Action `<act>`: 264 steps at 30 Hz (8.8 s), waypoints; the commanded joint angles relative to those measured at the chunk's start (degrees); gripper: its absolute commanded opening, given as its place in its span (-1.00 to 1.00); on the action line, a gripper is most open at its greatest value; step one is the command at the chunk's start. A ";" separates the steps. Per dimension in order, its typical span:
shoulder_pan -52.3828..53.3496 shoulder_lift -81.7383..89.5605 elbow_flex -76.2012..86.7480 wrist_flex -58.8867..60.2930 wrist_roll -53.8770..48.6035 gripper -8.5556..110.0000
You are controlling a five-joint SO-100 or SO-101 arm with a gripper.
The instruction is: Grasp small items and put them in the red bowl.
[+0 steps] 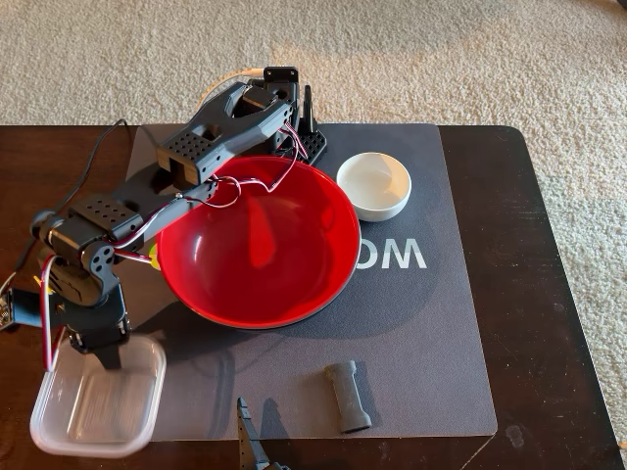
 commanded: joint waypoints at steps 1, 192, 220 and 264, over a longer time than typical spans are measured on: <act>1.05 11.87 -1.76 0.35 -3.96 -0.86; -35.77 -0.97 -1.76 0.70 23.91 -0.49; -22.06 69.35 48.69 0.53 3.60 -0.85; -83.94 92.72 105.29 -0.62 10.20 -0.15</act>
